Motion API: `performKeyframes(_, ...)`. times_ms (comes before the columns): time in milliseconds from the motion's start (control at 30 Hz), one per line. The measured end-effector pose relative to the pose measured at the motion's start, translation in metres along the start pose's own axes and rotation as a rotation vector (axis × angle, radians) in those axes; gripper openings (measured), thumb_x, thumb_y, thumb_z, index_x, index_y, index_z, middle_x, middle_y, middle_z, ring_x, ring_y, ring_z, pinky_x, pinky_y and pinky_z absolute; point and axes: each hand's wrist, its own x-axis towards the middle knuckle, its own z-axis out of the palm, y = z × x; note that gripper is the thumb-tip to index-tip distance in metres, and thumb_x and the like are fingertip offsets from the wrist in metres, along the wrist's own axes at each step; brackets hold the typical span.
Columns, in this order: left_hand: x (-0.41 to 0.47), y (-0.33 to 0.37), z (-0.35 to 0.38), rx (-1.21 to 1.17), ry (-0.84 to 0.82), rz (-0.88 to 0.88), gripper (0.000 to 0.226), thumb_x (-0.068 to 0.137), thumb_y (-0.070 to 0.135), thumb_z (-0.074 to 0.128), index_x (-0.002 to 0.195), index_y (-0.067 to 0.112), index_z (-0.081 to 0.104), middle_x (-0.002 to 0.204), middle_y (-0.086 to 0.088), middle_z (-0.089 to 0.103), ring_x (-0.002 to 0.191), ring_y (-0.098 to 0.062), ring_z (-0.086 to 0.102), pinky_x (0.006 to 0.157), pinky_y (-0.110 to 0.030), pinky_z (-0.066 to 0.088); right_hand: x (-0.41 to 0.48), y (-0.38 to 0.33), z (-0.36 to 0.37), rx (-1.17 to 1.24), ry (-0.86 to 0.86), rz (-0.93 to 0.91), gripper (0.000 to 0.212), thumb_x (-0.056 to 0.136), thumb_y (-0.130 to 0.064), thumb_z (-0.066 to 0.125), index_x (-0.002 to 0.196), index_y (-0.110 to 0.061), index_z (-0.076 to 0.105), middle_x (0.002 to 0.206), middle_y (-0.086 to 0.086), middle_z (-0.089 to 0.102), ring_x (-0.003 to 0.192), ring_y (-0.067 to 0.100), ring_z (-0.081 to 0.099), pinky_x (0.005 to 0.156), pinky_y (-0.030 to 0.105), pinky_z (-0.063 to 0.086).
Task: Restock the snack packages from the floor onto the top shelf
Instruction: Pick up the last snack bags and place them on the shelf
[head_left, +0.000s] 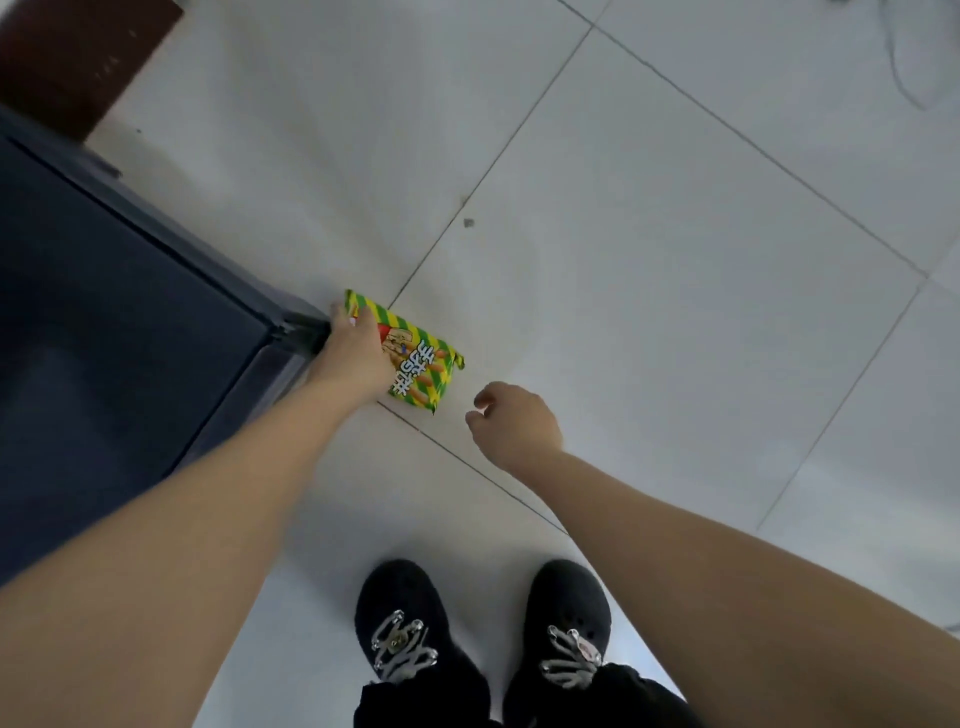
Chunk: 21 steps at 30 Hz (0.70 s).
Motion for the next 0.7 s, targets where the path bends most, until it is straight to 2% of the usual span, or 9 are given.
performKeyframes(33,0.011,-0.001,0.005,-0.030,-0.007,-0.042,0.077,0.091,0.001,0.051,0.153,0.010,0.006,0.160,-0.014,-0.004,0.137,-0.037,0.034,0.111,-0.045,0.036,0.009,0.000,0.007,0.033,-0.007,0.002,0.034,0.093,-0.029,0.051,0.126,-0.023,0.057,0.123,-0.001,0.062,0.112,0.021,0.057,0.084,0.029,0.046)
performKeyframes(100,0.029,-0.003,0.013,-0.127,0.007,-0.137,0.083,0.090,-0.003,0.050,0.153,0.011,-0.001,0.160,-0.015,0.000,0.135,-0.037,0.036,0.110,-0.046,0.038,0.024,0.001,0.017,0.106,-0.029,-0.005,0.038,0.094,-0.029,0.051,0.131,-0.021,0.055,0.128,0.000,0.061,0.117,0.021,0.055,0.093,0.032,0.046)
performKeyframes(200,0.044,-0.012,0.027,-0.238,0.080,-0.232,0.070,0.091,0.000,0.051,0.149,0.002,0.013,0.150,-0.019,0.026,0.126,-0.038,0.045,0.102,-0.044,0.043,0.038,-0.002,0.026,0.251,-0.075,-0.007,0.045,0.095,-0.023,0.050,0.139,-0.017,0.047,0.136,0.002,0.055,0.125,0.023,0.051,0.101,0.035,0.043)
performKeyframes(300,0.038,-0.022,0.044,-0.156,0.068,-0.209,0.042,0.094,0.014,0.049,0.132,-0.003,0.043,0.132,-0.024,0.048,0.116,-0.038,0.053,0.093,-0.042,0.045,0.045,-0.007,0.030,0.497,-0.080,0.083,0.039,0.091,-0.012,0.048,0.130,-0.018,0.052,0.120,0.004,0.062,0.110,0.024,0.057,0.087,0.032,0.046)
performKeyframes(400,0.014,-0.024,0.056,-0.141,0.061,-0.170,0.032,0.098,0.023,0.041,0.116,0.002,0.058,0.120,-0.020,0.056,0.096,-0.033,0.056,0.081,-0.038,0.046,0.041,-0.002,0.027,0.531,-0.032,0.165,0.036,0.089,-0.008,0.044,0.121,-0.017,0.057,0.102,0.002,0.062,0.093,0.022,0.057,0.073,0.028,0.045)
performKeyframes(500,-0.018,-0.020,0.052,-0.192,0.099,-0.152,0.033,0.100,0.030,0.036,0.110,0.011,0.061,0.118,-0.017,0.055,0.103,-0.033,0.054,0.087,-0.043,0.049,0.016,0.009,0.013,0.509,0.043,0.218,0.026,0.093,-0.016,0.046,0.117,-0.020,0.056,0.096,-0.001,0.059,0.088,0.021,0.058,0.065,0.026,0.045)
performKeyframes(567,-0.046,-0.007,0.039,-0.200,0.115,-0.147,0.032,0.100,0.032,0.038,0.119,0.015,0.057,0.122,-0.016,0.049,0.113,-0.034,0.048,0.092,-0.044,0.045,-0.008,0.014,0.000,0.493,0.103,0.243,0.015,0.093,-0.021,0.050,0.108,-0.018,0.054,0.092,-0.001,0.058,0.083,0.020,0.056,0.057,0.025,0.041)
performKeyframes(600,-0.061,0.002,0.030,-0.257,0.116,-0.148,0.032,0.100,0.031,0.039,0.125,0.017,0.054,0.124,-0.014,0.046,0.113,-0.032,0.047,0.089,-0.041,0.046,-0.022,0.014,-0.008,0.482,0.128,0.251,0.012,0.093,-0.024,0.051,0.103,-0.016,0.052,0.090,0.000,0.058,0.079,0.019,0.055,0.055,0.025,0.039)
performKeyframes(700,-0.104,0.023,-0.004,-0.478,0.132,-0.106,0.032,0.097,0.022,0.050,0.128,0.016,0.045,0.122,-0.007,0.040,0.091,-0.019,0.050,0.061,-0.020,0.042,-0.067,0.003,-0.034,0.483,0.174,0.265,0.023,0.094,-0.036,0.053,0.090,-0.014,0.050,0.080,0.000,0.057,0.065,0.015,0.051,0.051,0.026,0.035)
